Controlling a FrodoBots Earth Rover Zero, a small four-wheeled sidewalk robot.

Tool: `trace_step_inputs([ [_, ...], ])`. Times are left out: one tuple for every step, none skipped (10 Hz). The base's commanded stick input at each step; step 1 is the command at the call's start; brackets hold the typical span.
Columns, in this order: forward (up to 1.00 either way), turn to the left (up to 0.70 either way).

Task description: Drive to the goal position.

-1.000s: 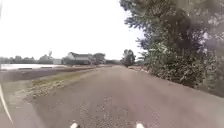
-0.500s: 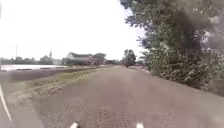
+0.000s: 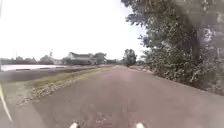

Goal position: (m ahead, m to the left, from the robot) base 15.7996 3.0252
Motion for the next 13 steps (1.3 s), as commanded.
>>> trace_step_inputs([
  [0.70,0.00],
  [0.70,0.00],
  [0.70,0.00],
  [0.70,0.00],
  [0.70,0.00],
  [0.70,0.00],
  [0.70,0.00],
  [0.70,0.00],
  [0.70,0.00],
  [0.70,0.00],
  [0.70,0.00],
  [0.70,0.00],
  [0.70,0.00],
])
